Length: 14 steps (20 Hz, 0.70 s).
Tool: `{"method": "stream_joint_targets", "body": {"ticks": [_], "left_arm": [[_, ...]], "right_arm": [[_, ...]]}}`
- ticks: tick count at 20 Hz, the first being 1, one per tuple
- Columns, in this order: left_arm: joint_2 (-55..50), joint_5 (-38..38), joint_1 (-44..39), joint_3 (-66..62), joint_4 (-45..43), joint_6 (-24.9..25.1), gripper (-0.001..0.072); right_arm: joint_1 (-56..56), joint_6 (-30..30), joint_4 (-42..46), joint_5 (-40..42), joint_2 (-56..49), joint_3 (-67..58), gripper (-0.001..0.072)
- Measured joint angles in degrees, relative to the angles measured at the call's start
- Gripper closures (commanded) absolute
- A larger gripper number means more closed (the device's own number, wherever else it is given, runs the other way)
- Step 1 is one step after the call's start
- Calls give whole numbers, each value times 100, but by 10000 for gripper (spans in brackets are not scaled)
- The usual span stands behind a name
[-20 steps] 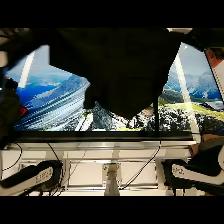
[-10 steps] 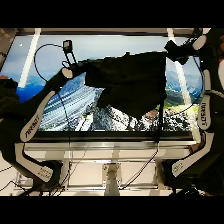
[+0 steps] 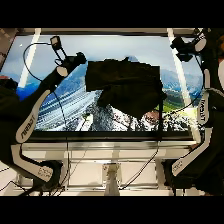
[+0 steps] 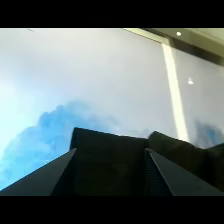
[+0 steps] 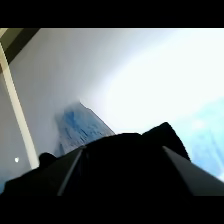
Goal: Fold the clothes and pants, and hang the long-sleeved shirts on hangers.
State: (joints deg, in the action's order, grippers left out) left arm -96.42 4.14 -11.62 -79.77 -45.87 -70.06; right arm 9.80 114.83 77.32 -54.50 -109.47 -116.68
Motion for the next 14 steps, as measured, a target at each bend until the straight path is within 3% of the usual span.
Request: {"method": "stream_joint_targets", "body": {"ticks": [1,4,9,11,14], "left_arm": [[142,317,50,0,-37,-52,697],[527,1355,164,0,-286,-98,698],[898,4256,48,24,-544,1377,701],[949,5211,-195,81,-785,1738,700],[984,5984,-752,201,-1255,1974,699]], "right_arm": [[72,-234,4,-310,7,-26,680],[286,-1110,-131,-1303,13,-61,683],[592,-2708,-1539,-2413,31,269,682],[636,-3106,-1958,-2623,129,651,683],[678,-3602,-2280,-2719,509,1488,682]]}}
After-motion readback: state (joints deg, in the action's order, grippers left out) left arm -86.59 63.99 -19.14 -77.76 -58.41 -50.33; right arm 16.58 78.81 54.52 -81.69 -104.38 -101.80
